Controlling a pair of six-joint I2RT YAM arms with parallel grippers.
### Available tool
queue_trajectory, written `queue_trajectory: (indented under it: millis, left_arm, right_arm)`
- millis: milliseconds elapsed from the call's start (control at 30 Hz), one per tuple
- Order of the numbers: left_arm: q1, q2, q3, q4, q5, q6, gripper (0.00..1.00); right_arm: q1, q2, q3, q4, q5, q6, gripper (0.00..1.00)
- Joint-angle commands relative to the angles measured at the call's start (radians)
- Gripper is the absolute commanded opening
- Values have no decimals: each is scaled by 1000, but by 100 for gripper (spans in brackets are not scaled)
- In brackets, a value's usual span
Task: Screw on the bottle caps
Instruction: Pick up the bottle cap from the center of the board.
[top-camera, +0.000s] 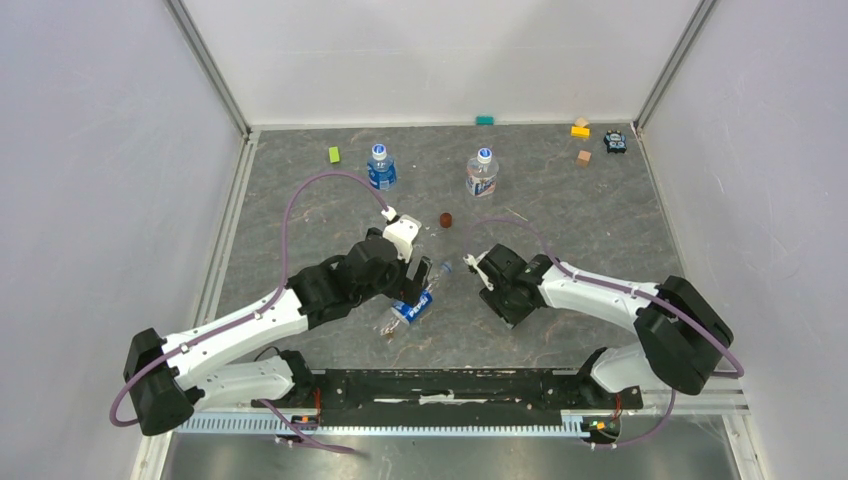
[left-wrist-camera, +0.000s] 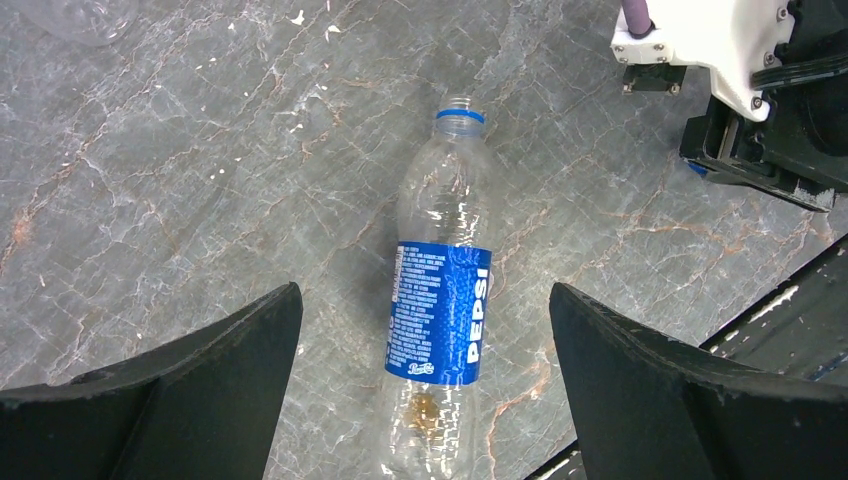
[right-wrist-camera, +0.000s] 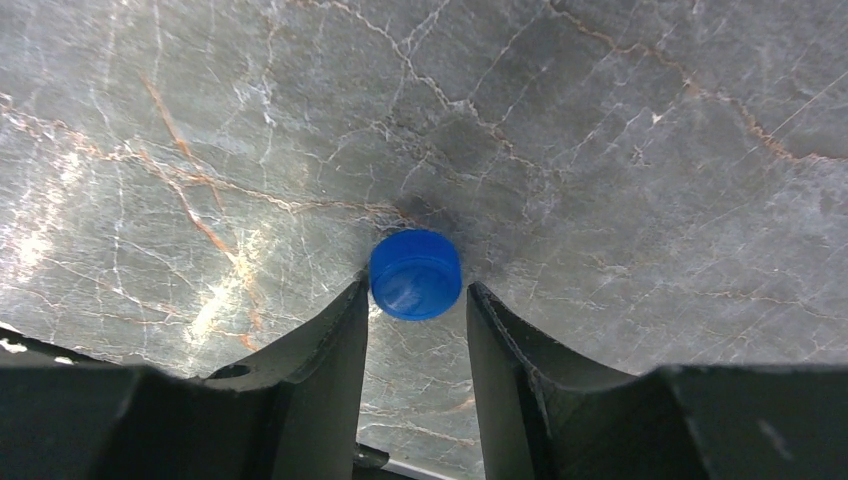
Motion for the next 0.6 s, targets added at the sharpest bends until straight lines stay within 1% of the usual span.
queue_trajectory:
  millis: [0,267,400,567]
  left_arm:
    - [5,-17,-7,16,-13,-9,98]
    - [6,-4,-2,19,0,-8,98]
    - [7,2,-1,24,6,-9,98]
    - [6,13,3,27,11,-5,98]
  right_arm:
    - [-6,-28,-20,39,-8,13,45]
    - [-7,-22,-17,52,-26,12,44]
    - [-7,-20,-14,53,-25,11,47]
    - [-13,-17,-7,57,-27,11,47]
